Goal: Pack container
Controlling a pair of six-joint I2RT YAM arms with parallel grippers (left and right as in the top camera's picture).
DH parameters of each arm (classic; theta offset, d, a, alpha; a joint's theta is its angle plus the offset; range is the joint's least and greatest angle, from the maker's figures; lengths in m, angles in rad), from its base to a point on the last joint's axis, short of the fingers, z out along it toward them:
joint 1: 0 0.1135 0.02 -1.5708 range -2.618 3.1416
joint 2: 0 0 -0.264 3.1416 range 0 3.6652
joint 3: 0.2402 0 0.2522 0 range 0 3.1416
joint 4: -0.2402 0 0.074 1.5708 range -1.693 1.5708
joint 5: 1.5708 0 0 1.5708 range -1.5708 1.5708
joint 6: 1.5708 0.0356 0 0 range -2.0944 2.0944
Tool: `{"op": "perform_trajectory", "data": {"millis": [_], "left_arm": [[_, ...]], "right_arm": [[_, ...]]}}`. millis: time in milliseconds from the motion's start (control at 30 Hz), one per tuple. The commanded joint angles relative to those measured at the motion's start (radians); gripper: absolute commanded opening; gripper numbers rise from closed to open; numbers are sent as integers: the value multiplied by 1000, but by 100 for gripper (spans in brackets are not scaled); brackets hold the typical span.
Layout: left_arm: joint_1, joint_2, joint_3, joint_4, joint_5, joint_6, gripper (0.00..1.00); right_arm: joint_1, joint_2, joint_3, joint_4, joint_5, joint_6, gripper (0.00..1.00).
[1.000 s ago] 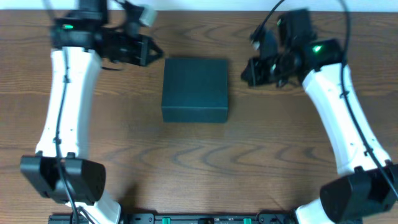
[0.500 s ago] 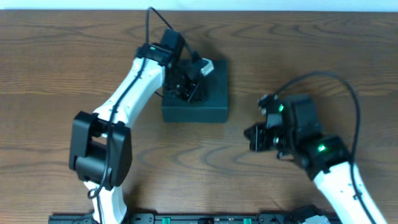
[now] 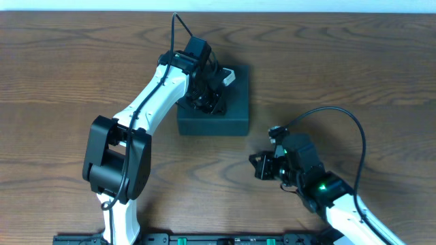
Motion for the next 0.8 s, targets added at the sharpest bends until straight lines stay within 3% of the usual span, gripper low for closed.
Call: {"op": "perform_trajectory", "data": {"millis": [0, 400, 767], "left_arm": [[0, 13, -6, 0, -55, -9, 6], [0, 13, -6, -3, -51, -13, 6], [0, 13, -6, -15, -51, -12, 6]], "right_arm": [[14, 56, -45, 113, 103, 106, 2], [13, 492, -34, 664, 154, 213, 2], [13, 542, 48, 684, 269, 212, 2]]}}
